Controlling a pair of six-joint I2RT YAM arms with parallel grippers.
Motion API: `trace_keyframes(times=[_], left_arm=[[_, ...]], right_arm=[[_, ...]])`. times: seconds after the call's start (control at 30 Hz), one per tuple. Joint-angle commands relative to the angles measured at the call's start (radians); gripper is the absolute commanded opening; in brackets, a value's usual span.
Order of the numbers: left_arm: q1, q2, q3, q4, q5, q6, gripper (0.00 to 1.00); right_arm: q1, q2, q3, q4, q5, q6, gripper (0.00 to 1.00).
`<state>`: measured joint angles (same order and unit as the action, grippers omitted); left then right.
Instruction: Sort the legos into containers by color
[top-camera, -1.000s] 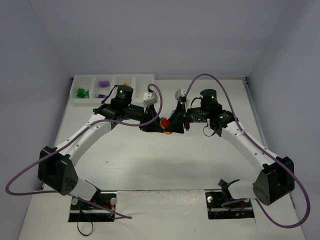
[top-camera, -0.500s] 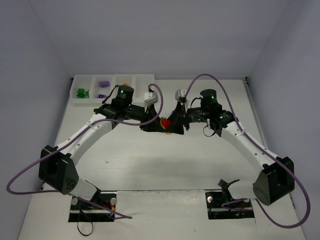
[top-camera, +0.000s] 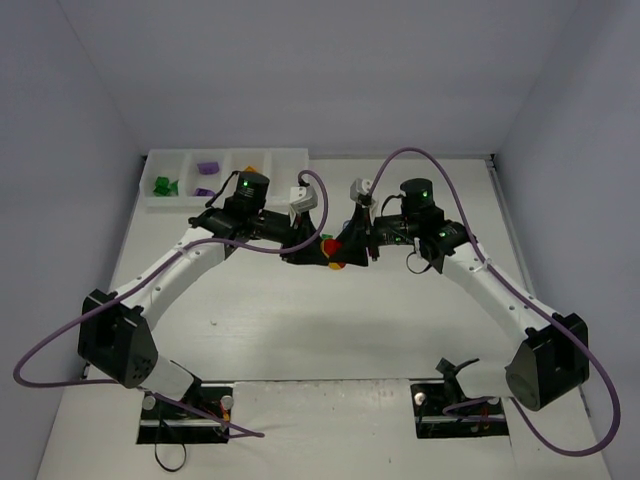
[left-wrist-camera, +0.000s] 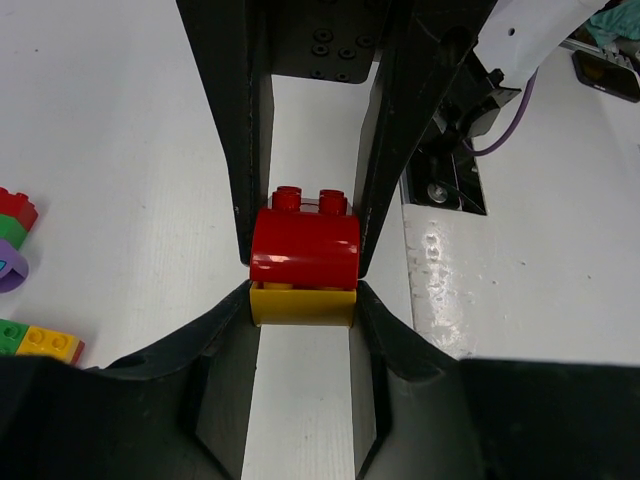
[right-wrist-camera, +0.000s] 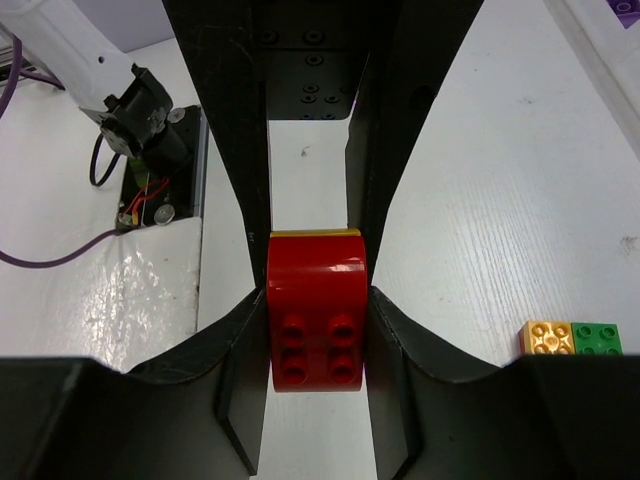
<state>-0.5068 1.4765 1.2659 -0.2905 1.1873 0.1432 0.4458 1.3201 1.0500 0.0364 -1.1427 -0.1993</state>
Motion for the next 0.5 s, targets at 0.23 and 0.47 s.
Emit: trace_keyframes(times=[0.23, 0.47], left_arm=[[0.002, -0.019, 0.020, -0.010, 0.011, 0.064, 0.00], [0.013, -0.022, -0.019, -0.035, 0.008, 0.114, 0.00]], right_arm=[[-0.019, -0.045, 0.022, 0.053, -0.014, -0.003, 0.04], [-0.064, -0.068, 0.018, 0.040, -0.014, 0.026, 0.00]])
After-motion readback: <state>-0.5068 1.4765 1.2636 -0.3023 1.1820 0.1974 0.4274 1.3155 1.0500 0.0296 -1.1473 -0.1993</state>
